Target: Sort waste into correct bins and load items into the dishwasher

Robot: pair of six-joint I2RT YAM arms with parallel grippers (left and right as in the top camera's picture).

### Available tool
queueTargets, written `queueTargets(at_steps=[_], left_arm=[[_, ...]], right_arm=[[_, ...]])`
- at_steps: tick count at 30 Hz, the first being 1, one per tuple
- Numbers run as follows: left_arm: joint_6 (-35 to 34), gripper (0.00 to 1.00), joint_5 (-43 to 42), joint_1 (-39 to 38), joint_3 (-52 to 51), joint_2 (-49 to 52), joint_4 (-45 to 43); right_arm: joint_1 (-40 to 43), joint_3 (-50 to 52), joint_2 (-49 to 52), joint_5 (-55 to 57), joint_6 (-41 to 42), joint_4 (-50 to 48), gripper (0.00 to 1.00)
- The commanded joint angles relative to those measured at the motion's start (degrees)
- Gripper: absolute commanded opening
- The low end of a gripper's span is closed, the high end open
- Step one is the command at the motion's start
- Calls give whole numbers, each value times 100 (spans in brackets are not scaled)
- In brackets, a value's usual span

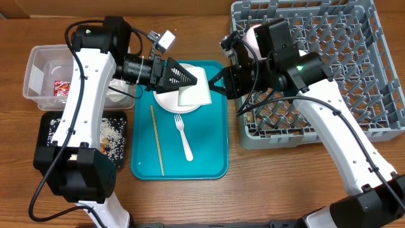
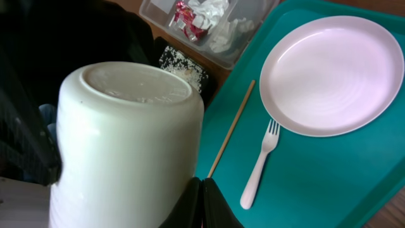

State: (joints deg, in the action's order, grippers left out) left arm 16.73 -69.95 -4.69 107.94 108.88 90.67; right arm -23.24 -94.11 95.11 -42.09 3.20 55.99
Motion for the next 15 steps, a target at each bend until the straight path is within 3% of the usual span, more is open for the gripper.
queueTargets(at_steps=[1, 15], left_arm=[[151, 23, -144, -96, 81, 20, -74], [151, 24, -142, -96, 81, 20, -118]], right_arm=[[-422, -2, -37, -621, 9, -26, 4], [-509, -2, -37, -964, 11, 330, 4]])
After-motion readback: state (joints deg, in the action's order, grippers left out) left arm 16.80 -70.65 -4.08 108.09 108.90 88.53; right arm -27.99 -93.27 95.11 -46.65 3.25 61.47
